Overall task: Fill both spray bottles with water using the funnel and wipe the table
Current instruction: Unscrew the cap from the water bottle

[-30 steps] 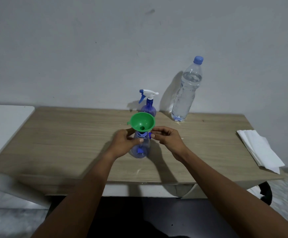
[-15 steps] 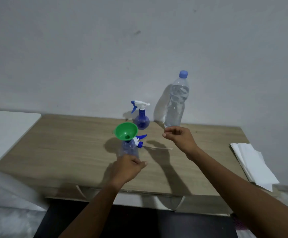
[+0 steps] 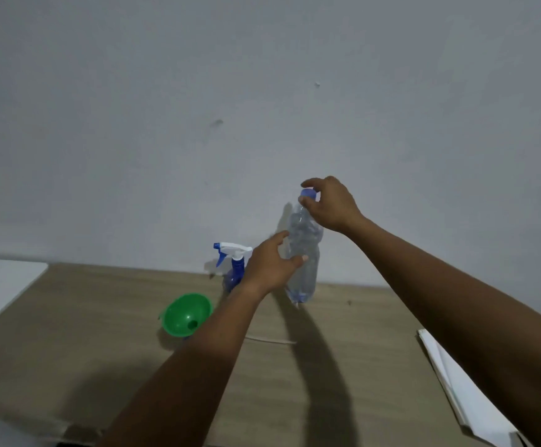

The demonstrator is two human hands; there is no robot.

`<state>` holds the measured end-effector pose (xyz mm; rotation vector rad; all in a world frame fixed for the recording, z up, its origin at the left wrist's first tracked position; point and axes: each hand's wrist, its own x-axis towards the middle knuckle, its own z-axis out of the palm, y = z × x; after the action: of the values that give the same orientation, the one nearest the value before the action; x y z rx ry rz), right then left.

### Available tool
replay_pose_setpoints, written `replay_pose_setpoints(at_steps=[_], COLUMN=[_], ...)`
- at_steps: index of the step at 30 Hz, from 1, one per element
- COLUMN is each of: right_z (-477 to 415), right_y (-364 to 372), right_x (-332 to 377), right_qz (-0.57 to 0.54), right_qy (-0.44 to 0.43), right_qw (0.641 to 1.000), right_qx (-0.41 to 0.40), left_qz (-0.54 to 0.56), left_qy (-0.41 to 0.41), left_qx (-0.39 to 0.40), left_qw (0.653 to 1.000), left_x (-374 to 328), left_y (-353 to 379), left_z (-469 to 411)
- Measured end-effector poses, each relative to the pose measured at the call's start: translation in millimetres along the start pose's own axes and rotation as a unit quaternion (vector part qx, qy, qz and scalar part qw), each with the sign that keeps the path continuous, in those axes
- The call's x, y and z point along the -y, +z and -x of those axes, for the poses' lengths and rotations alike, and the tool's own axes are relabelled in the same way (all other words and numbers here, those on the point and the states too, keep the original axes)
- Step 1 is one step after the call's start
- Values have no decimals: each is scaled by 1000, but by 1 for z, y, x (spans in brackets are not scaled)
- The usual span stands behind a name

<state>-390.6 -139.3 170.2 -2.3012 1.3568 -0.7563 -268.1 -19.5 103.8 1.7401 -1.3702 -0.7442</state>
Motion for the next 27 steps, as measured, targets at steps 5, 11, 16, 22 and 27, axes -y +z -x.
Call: replay_pose_setpoints(at_steps=[5, 11, 16, 22, 27], right_z=[8, 74, 114, 127, 129], right_y=[-14, -33, -32, -26, -17], right_x=[-6, -11, -2, 16, 25], right_qz=[-3, 2, 24, 11, -49], right_qy=[-9, -55, -74, -73, -90], right_qw=[998, 997, 997, 997, 994], right_qx=[54, 45, -6, 2, 29], left_qz=[-19, 5, 39, 79, 61], left_qy=[42, 45, 94, 70, 60], left_qx=[3, 30, 93, 139, 137], left_qw=[999, 999, 990, 985, 987], left_x=[-14, -11, -6, -3, 5], left_y=[5, 23, 21, 5, -18], left_z=[-12, 0, 23, 55, 65])
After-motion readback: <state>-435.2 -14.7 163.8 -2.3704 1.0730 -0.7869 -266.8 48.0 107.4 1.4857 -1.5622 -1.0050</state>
